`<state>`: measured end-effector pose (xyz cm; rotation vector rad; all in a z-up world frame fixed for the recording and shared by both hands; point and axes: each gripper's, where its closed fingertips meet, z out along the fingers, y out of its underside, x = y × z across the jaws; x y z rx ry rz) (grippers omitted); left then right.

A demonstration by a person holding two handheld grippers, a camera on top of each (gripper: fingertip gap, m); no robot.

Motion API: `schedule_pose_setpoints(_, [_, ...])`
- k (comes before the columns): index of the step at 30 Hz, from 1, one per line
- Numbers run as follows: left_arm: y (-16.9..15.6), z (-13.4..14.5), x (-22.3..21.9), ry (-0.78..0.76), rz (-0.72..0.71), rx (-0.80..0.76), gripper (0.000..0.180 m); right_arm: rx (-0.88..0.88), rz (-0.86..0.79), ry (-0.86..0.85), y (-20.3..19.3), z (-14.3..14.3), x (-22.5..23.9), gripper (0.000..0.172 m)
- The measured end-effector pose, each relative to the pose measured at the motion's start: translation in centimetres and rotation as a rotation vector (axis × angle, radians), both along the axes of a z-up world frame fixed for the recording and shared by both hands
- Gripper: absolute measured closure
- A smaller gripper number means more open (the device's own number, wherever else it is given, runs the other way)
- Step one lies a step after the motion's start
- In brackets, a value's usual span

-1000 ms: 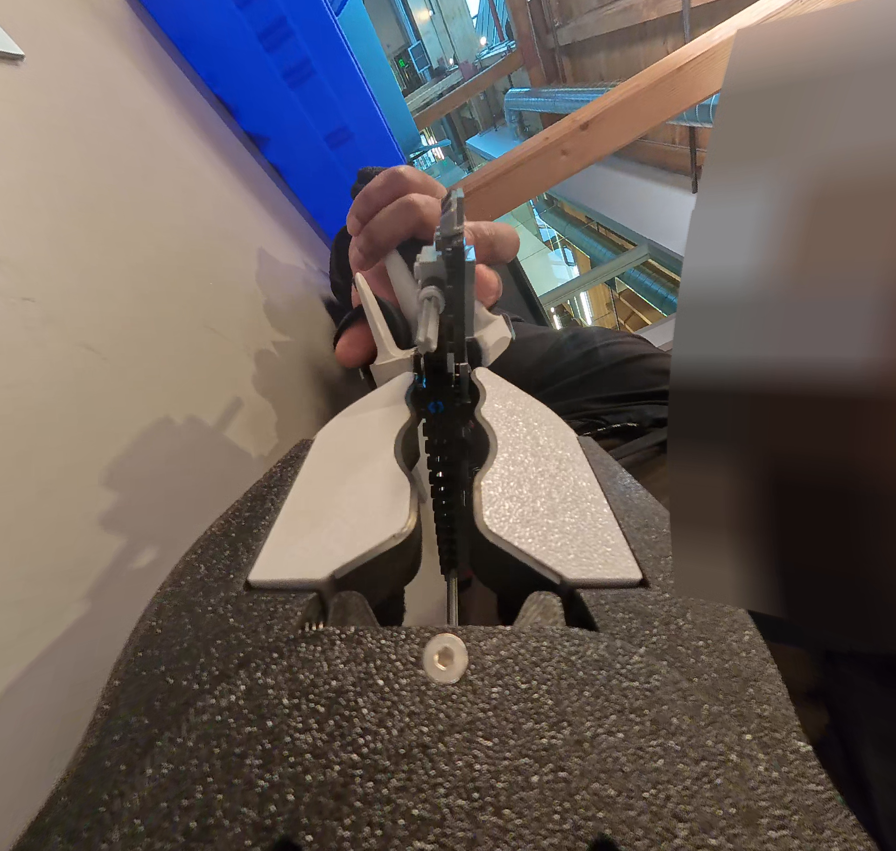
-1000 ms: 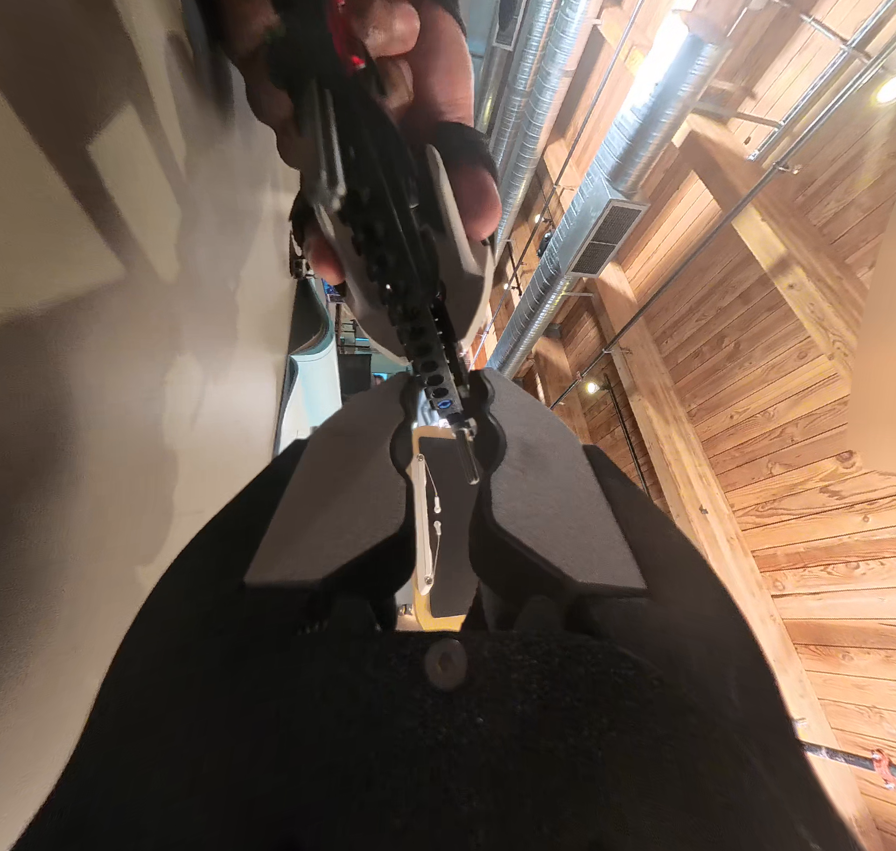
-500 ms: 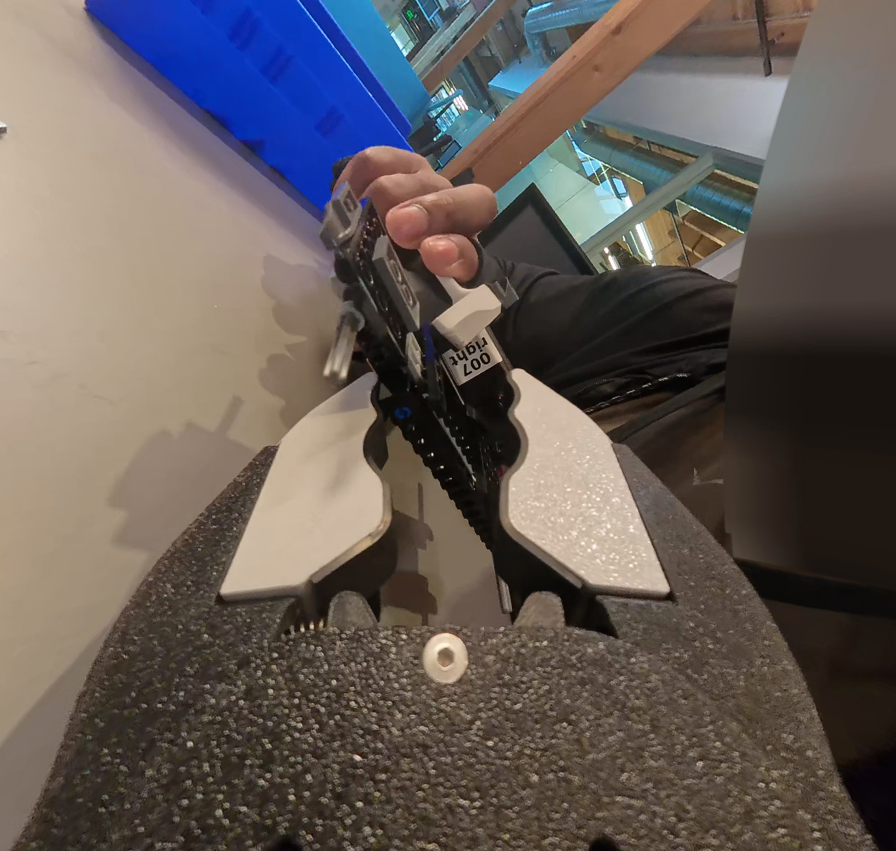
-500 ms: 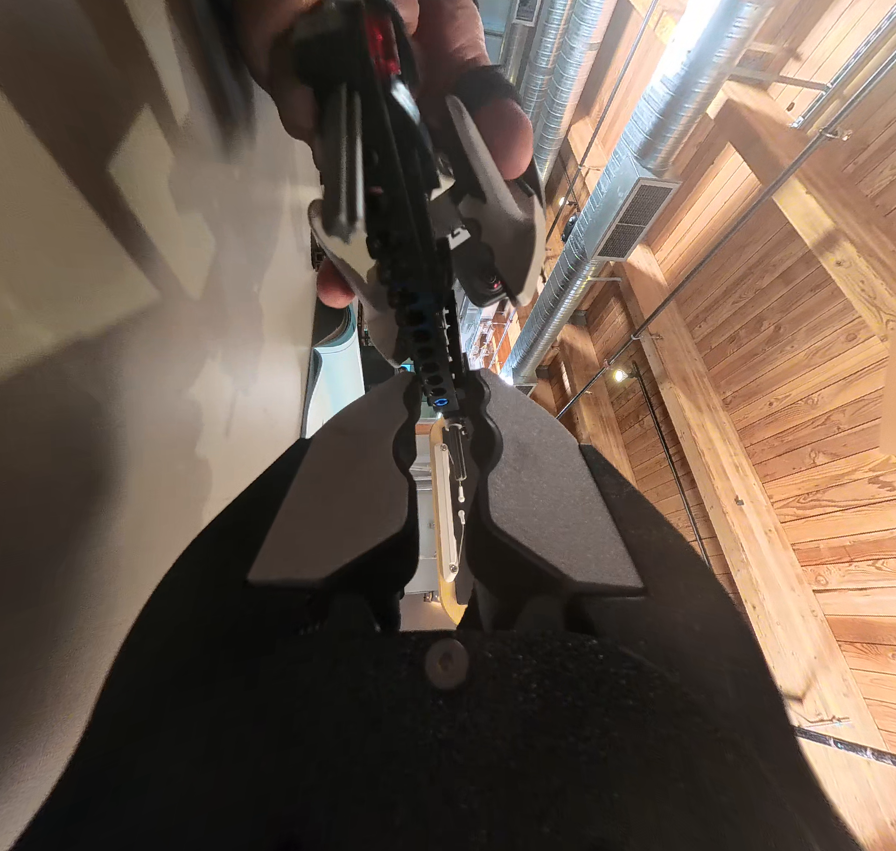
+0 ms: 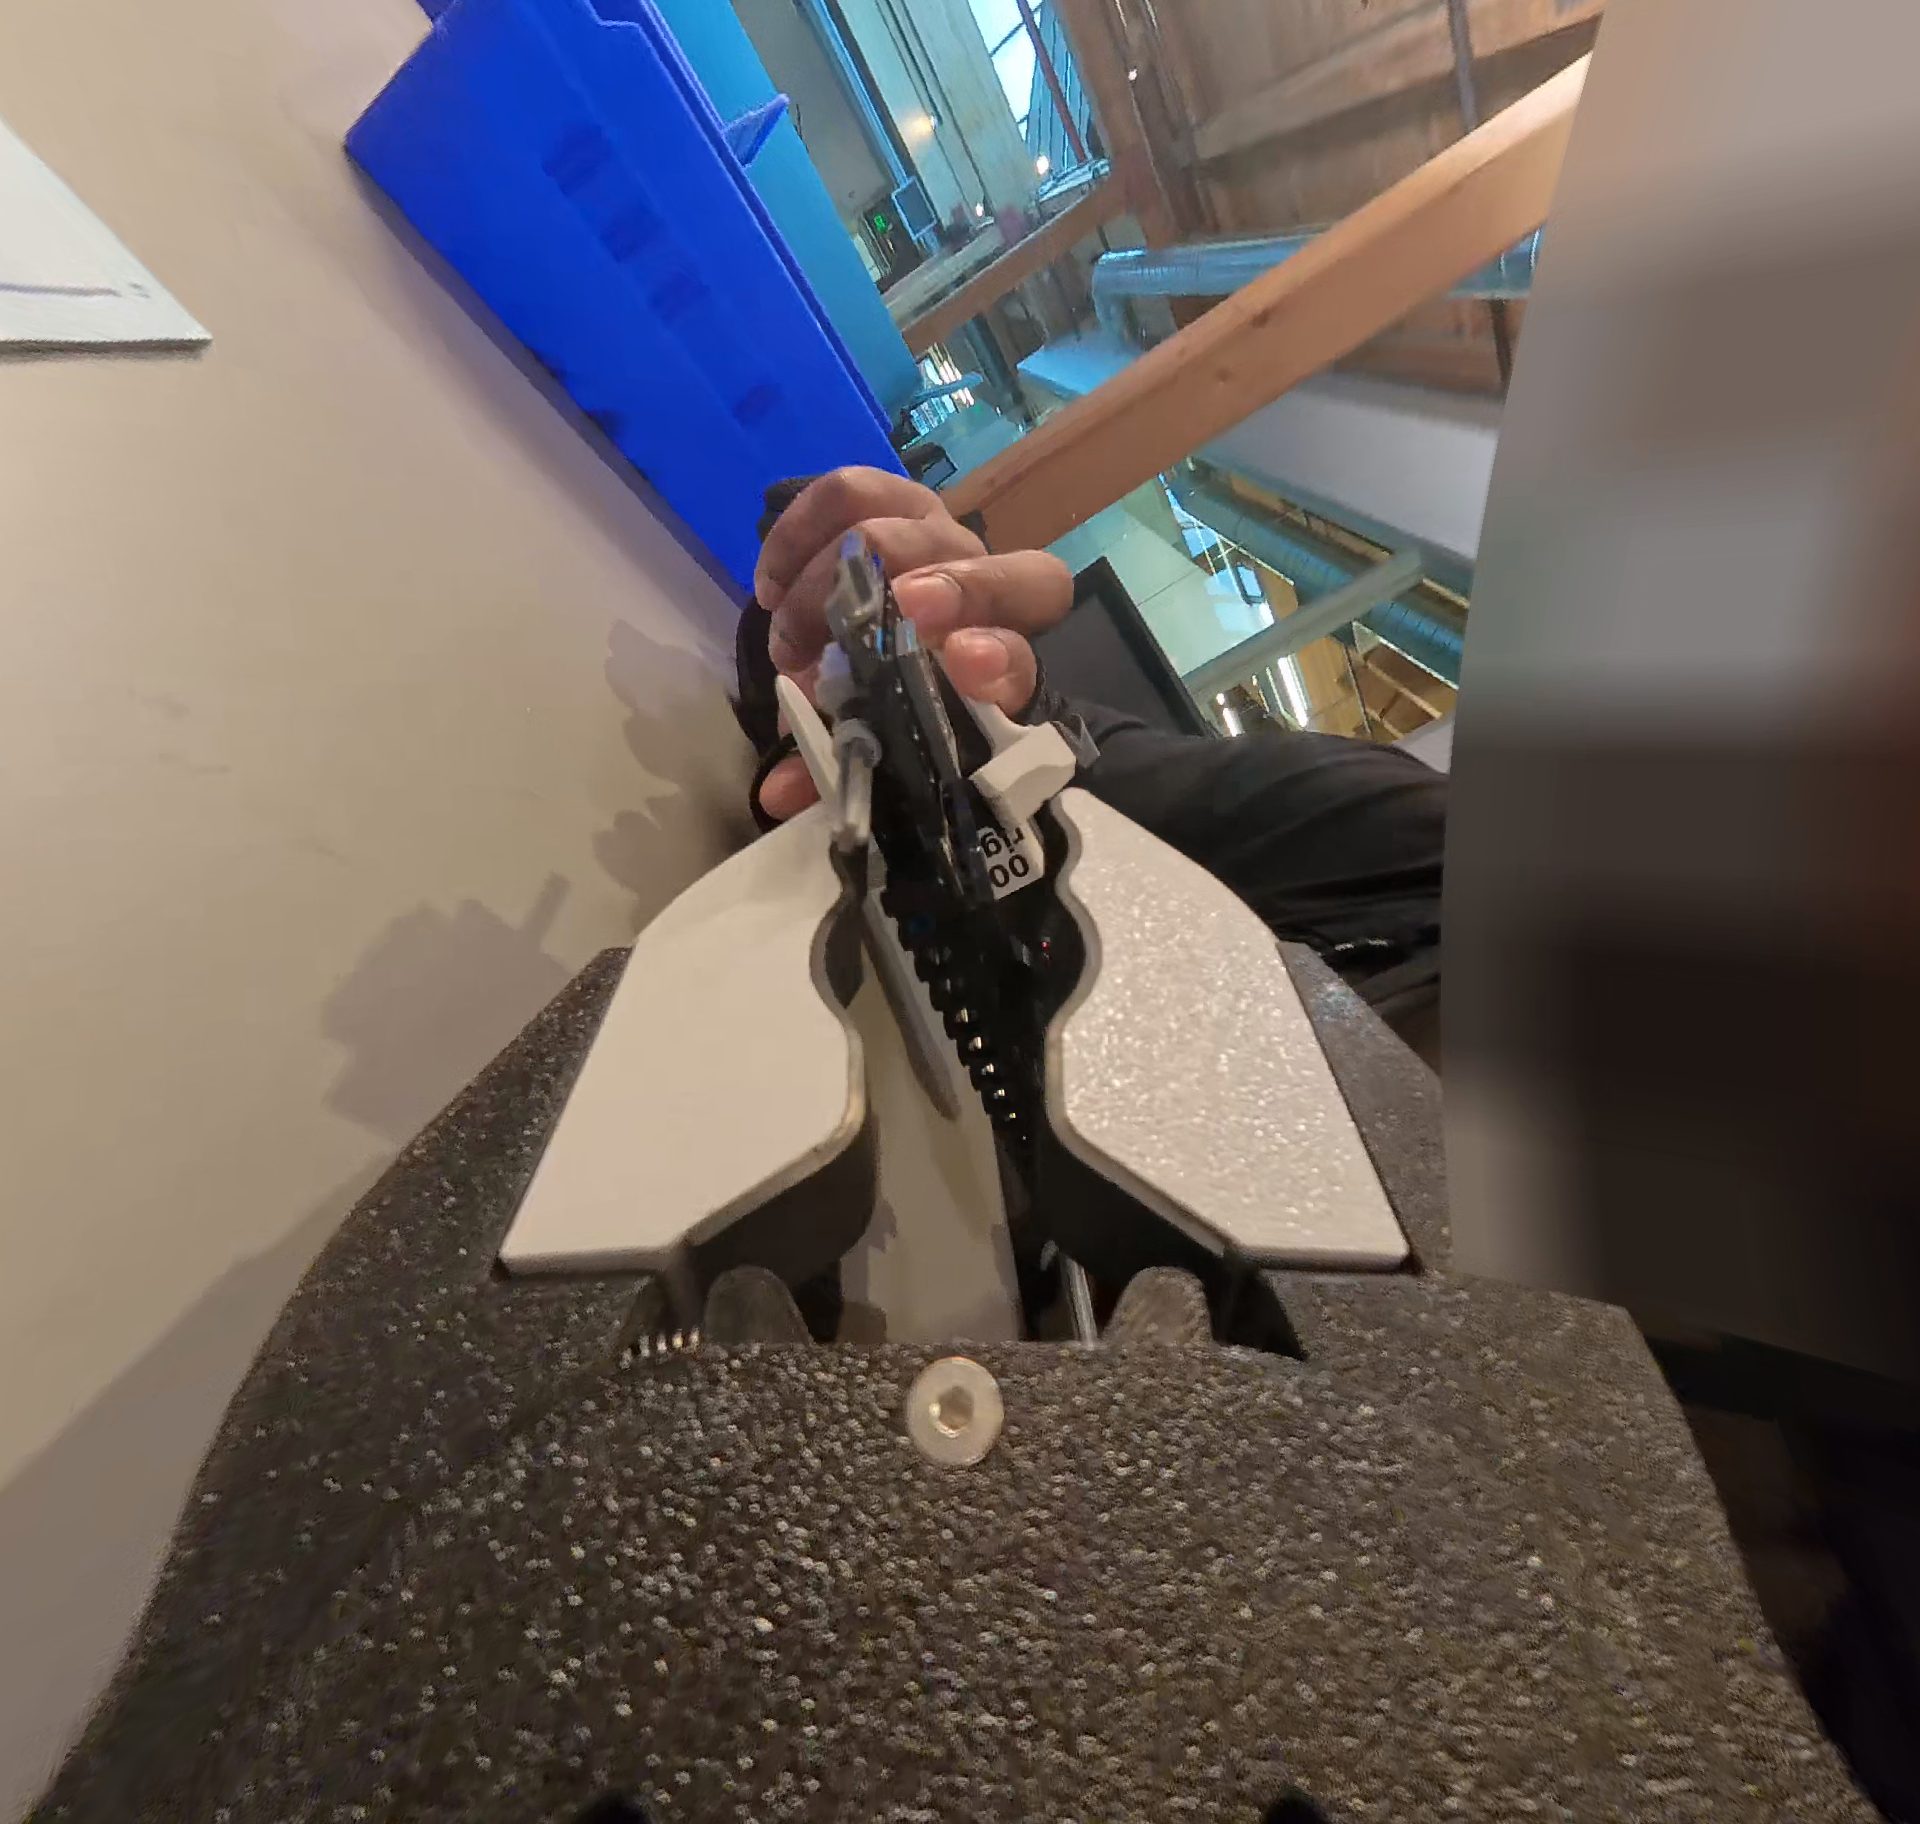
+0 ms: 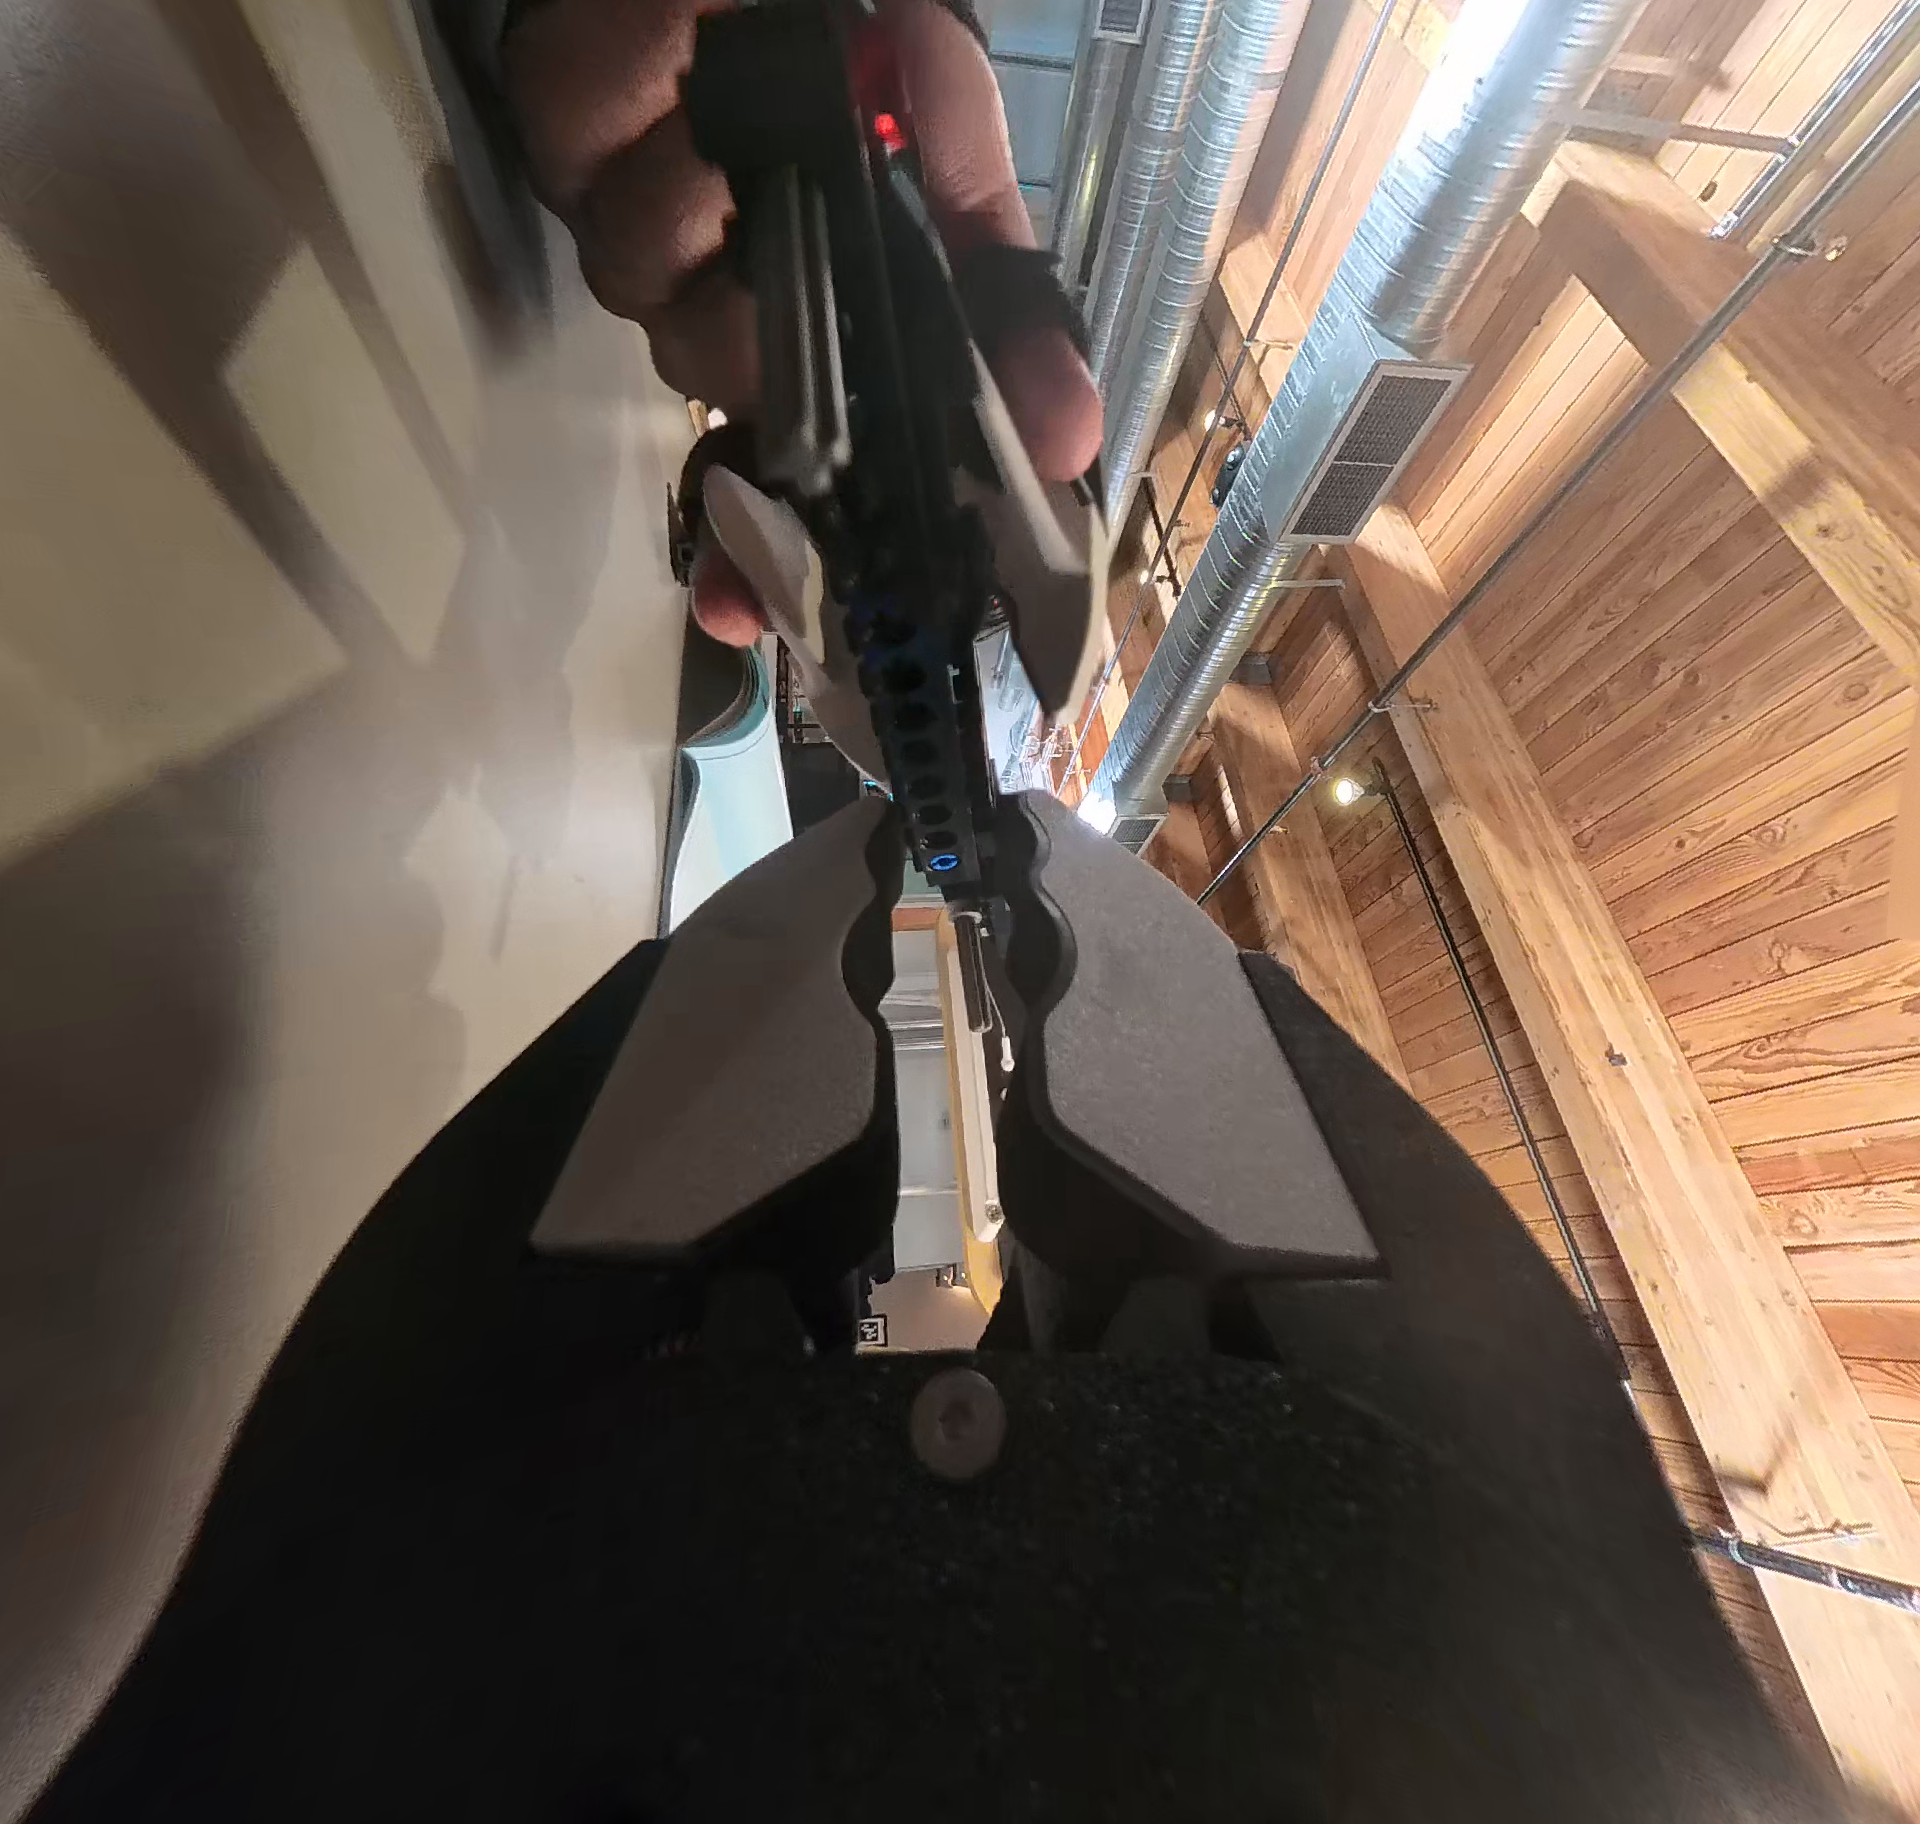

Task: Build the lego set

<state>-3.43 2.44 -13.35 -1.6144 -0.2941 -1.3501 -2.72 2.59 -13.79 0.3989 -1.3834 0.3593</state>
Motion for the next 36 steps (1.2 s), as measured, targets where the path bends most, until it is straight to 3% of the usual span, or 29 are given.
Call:
schedule_pose_setpoints(5, [0.3, -0.7, 0.0, 0.013, 0.023, -0.048, 0.167, -0.007, 0.021, -0.019, -0.4, 0.0, 0.2, 0.156])
schedule_pose_setpoints(16, [0.3, -1.1, 0.0, 0.03, 0.025, -0.077, 0.167, -0.018, 0.025, -0.117, -0.7, -0.4, 0.3, 0.157])
schedule_pose_setpoints(24, [0.2, -0.2, -0.1, -0.027, 0.011, -0.025, 0.165, -0.031, 0.005, -0.045, -0.5, 0.3, 0.3, 0.156])
schedule_pose_setpoints(36, [-0.4, 0.6, -0.5, 0.005, -0.014, 0.024, 0.156, -0.025, -0.04, -0.01, 0.3, 0.7, 0.0, 0.156])
